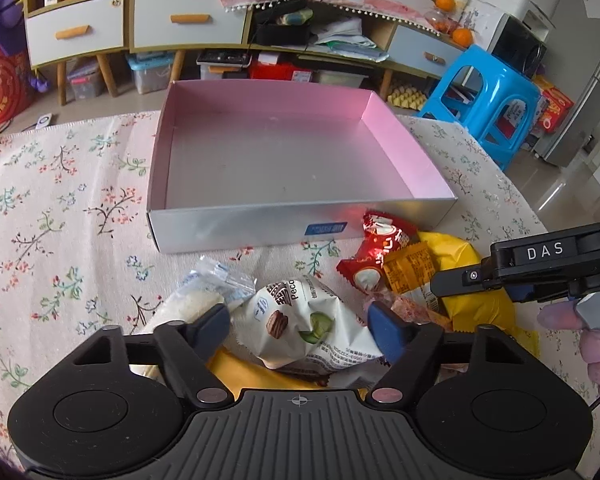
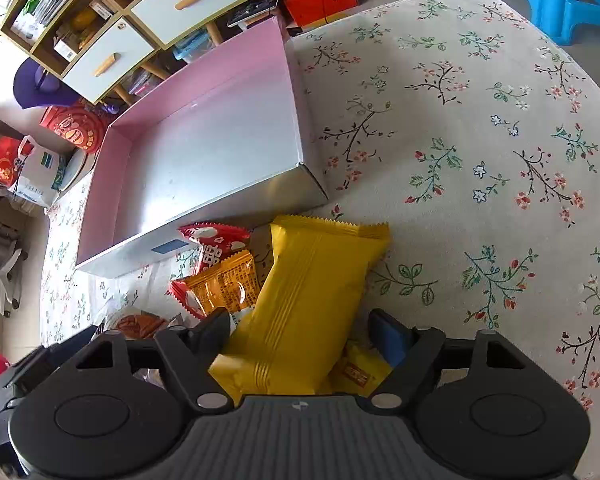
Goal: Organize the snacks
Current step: 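Grasp the long yellow snack bar with the right gripper while the left grasps the white printed bag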
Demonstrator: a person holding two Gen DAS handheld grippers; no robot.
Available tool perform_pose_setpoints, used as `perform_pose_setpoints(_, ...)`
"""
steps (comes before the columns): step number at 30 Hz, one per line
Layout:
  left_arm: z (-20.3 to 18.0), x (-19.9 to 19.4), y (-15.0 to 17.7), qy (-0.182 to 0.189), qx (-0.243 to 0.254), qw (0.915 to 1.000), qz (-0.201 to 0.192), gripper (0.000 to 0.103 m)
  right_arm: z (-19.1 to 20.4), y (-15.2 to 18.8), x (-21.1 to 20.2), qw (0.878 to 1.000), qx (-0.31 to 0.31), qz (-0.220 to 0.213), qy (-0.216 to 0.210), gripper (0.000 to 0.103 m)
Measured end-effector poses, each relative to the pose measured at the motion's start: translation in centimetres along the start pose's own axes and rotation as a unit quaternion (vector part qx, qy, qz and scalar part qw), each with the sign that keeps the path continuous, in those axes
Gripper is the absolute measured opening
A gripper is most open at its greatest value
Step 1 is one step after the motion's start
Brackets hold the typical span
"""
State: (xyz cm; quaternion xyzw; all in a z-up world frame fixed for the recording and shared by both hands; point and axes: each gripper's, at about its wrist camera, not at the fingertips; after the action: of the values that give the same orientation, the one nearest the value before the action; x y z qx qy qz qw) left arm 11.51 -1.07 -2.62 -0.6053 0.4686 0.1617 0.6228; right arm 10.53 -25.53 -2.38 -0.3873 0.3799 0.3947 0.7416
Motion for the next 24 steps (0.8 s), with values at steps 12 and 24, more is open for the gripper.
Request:
perform_pose_setpoints(12,-0.2,-0.9,-0.1,-0.011,0.001,0.9998,-0.017,0.053,-0.1,0.1,-0.7,1.000,-0.006,-0.008,-0.005,0.037)
perform_pose_setpoints(24,-0.6,-0.4,0.1,-0.025,0.029,0.9992,0.012,0.058,0.0,0.3,-1.3,1.000,-0.008,-0.015,-0.009,0.034)
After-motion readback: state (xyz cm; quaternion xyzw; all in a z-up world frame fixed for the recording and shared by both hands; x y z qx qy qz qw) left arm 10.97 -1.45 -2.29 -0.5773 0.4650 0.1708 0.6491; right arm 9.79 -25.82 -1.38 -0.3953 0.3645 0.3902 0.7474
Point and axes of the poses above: each gripper's, at about its wrist camera, not at the fingertips, and x roughly the way its jaws point, z to its left, y to its underside, and after that the axes turned 5 degrees about x, right-handed
